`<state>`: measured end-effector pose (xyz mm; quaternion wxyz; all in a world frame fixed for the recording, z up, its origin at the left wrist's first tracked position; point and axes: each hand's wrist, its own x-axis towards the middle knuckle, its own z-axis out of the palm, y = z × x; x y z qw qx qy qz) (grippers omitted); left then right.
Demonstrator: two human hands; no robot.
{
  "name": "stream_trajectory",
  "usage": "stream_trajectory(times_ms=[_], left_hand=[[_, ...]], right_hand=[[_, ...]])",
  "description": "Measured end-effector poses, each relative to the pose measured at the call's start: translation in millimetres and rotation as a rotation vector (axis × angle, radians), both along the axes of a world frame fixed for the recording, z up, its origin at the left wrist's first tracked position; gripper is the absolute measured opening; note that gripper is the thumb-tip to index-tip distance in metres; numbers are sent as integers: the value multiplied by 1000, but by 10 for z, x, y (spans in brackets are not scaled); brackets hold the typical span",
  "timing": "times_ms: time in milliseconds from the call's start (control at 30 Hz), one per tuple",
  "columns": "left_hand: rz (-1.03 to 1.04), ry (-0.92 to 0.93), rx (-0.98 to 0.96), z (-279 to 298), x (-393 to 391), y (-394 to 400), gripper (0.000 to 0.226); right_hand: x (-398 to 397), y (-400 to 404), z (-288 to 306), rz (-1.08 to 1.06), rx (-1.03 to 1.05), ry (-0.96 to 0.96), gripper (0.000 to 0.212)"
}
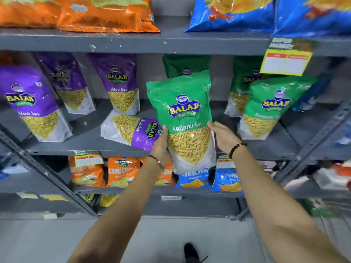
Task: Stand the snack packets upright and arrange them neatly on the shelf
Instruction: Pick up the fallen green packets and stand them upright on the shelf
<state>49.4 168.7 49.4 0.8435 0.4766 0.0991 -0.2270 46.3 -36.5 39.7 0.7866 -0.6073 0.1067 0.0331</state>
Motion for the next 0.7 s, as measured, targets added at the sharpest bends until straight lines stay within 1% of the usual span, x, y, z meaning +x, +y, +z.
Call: stream_trajectory(times_ms=[33, 100, 200, 233, 300, 333, 367, 400, 467, 500, 700], left_hand=[[-55, -21, 30, 44, -36, 69, 53], [-144, -87, 71, 156, -111, 212, 50], [-285, -193, 130, 297, -228, 416, 45], [-322, -223, 145, 329, -252, 470, 45], [-375, -254, 145, 360, -278, 546, 45], [-390, -263, 134, 379, -294, 570, 44], [-401, -269, 121, 391, -296, 579, 42], [-404, -274, 105, 398, -290, 584, 41], [-404, -294, 89, 409, -273, 606, 41], [-403, -305, 86, 409, -257, 610, 41], [-406, -297, 67, 313, -43, 482, 39]], right_hand=[[-124, 13, 43, -9, 22, -15, 6], [-375, 32, 156, -5, 52, -38, 15], [-661, 69, 353, 21, 116, -77, 15], [-725, 93, 410, 26, 144, -96, 19], [-819, 149, 511, 33, 189, -129, 37], [-851, 173, 550, 43, 191, -141, 42], [-862, 187, 575, 58, 187, -151, 41], [-871, 204, 601, 70, 178, -154, 34], [-874, 225, 622, 60, 168, -157, 14], [-860, 221, 611, 44, 176, -159, 9], [-747, 117, 499, -20, 134, -132, 17]])
